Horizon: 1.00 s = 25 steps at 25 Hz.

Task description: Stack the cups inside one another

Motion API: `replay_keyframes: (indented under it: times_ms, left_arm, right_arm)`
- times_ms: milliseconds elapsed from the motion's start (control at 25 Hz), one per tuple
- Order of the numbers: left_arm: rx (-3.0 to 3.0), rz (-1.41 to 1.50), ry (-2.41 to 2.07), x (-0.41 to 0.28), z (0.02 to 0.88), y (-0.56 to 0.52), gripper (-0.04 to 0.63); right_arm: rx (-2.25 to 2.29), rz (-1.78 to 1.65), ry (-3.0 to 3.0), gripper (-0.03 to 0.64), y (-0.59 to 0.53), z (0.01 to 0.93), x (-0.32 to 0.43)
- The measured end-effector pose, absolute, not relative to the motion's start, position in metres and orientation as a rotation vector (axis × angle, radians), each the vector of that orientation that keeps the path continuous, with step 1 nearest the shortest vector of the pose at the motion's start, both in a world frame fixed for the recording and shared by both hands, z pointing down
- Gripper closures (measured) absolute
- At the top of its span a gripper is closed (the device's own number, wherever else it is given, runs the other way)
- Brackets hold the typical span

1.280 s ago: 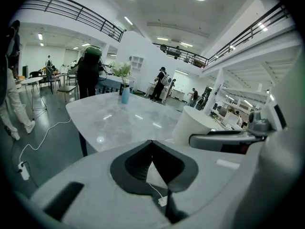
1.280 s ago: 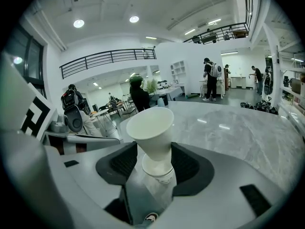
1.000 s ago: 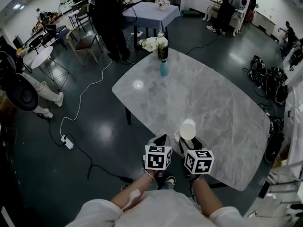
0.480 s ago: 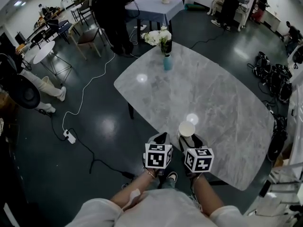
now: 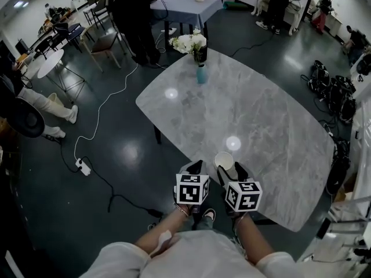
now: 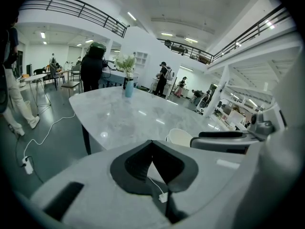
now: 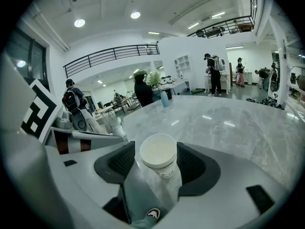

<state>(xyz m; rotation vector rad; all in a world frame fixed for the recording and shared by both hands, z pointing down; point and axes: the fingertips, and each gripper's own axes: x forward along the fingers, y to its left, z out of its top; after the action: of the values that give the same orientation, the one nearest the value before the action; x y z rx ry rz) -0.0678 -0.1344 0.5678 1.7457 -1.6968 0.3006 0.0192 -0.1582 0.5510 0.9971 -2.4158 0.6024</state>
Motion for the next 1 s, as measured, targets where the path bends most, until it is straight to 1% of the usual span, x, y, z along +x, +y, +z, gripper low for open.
replay_keyframes:
  times_ms: [440,560,680,1000]
  left_arm:
    - [1.759,0.301,-1.711,-0.062,0.558,-0.142,0.6]
    - [1.751,0.292,-1.733,-0.063,0.555,-0.139,0.6]
    - [1.726,0.295,-1.758,-0.063,0.556,-0.134,0.6]
    - [1.679,0.318,-1.831,-0.057,0.554,-0.105,0.6]
  right_arm:
    - [1.124,0.62,-2.436,0.391,-0.177,0.533,0.041]
    - [1.145,0.623,-2.449,0.401,-0.179,0.528,0.05]
    - [1.155,0.616,-2.452,0.476,-0.178,0.526,0.061]
    - [1.176,0.658,-2.454,0.569,-0.171,0.528,0.091]
